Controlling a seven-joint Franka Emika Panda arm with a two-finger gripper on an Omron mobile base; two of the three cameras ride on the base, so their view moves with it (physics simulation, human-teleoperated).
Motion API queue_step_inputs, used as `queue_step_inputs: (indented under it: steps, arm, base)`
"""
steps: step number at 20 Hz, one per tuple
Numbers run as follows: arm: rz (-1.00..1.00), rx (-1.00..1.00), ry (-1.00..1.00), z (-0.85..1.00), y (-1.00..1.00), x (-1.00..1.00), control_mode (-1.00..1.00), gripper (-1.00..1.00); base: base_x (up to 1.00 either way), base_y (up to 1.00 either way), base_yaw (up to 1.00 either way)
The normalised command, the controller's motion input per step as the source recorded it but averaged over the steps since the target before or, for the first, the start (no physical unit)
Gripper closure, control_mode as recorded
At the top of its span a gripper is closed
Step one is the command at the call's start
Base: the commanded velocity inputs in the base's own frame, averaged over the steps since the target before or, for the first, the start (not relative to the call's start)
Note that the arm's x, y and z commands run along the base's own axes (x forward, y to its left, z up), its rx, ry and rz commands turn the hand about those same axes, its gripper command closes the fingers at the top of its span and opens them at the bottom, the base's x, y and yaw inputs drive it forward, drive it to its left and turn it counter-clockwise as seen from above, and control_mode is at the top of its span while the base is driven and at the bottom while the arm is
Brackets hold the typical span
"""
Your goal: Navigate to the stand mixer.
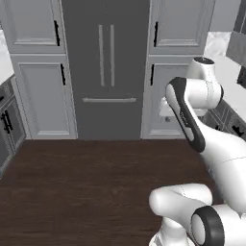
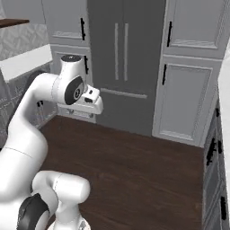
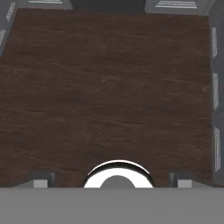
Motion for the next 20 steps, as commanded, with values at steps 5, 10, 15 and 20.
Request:
queue_step_inputs:
  steps: [5, 10, 15, 20]
  arm:
    - [0.00, 0.00, 0.00, 0.00, 0.00, 0.00, 1.00, -1.00]
    - [0.00, 0.00, 0.00, 0.00, 0.00, 0.00, 1.00, -1.00]
    - [0.00, 0.00, 0.00, 0.00, 0.00, 0.00, 1.00, -1.00]
    - [0.00, 0.00, 0.00, 0.00, 0.00, 0.00, 1.00, -1.00]
  base:
    - [0.37, 0.00, 0.80]
    - [0.66, 0.00, 0.68]
    - [0.68, 0.00, 0.71]
    - [0.52, 0.08, 0.74]
